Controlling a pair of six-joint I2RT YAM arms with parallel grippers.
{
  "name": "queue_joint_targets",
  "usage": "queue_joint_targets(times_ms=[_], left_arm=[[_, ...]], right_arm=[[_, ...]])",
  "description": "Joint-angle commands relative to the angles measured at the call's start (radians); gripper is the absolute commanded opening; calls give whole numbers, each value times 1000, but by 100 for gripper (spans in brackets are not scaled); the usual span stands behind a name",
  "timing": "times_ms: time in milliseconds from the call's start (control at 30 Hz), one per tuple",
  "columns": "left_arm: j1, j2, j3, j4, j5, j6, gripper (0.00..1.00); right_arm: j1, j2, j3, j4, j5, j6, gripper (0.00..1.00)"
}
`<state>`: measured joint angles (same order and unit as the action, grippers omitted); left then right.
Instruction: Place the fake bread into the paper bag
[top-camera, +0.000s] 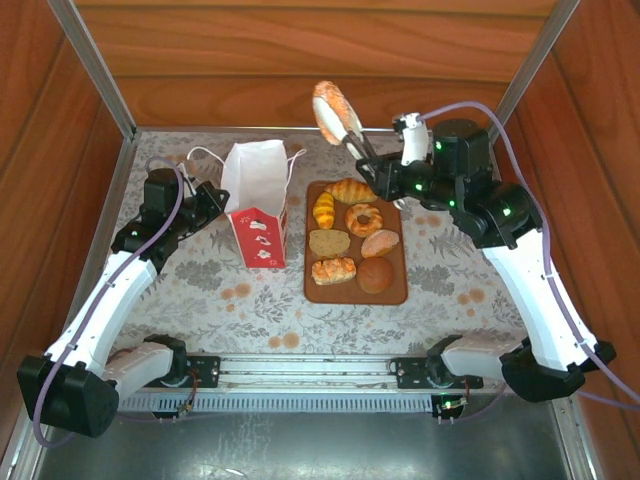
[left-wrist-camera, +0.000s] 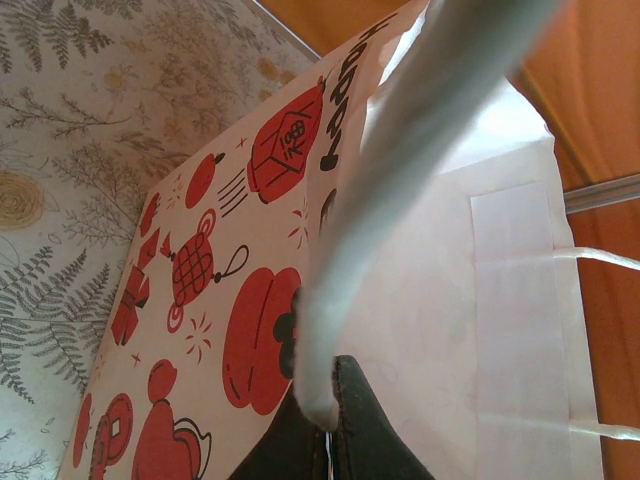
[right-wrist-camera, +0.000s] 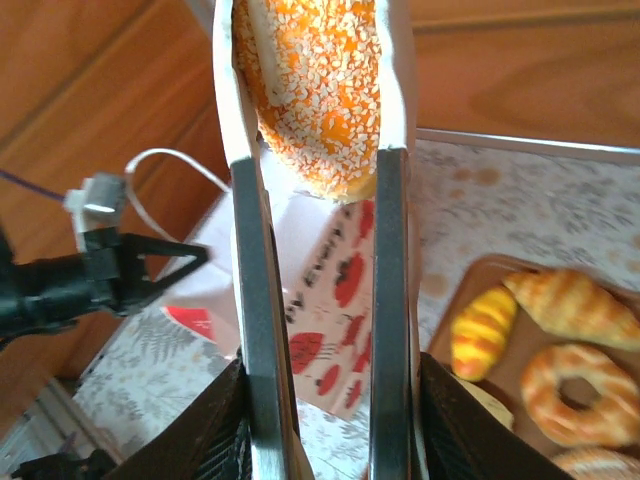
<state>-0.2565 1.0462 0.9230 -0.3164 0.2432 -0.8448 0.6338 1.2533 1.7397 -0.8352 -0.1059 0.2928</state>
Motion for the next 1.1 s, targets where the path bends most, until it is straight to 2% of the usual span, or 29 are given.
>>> queue_joint_targets(times_ms=[0, 167, 300, 733, 1067], left_arm=[[-7, 1, 29, -6, -11, 13, 0], [-7, -6, 29, -8, -3, 10, 0], [-7, -18, 22, -11, -22, 13, 0], [-7, -11, 12, -11, -6, 12, 0], [-10, -3, 9, -9, 10, 4, 0]], right_arm=[[82, 61, 61, 65, 0, -9, 32], [203, 191, 181, 1, 102, -53, 32], [250, 288, 258, -66, 156, -78, 32], [293, 494, 367, -211, 267, -107, 34], [296, 536, 353, -244, 289, -101, 38]])
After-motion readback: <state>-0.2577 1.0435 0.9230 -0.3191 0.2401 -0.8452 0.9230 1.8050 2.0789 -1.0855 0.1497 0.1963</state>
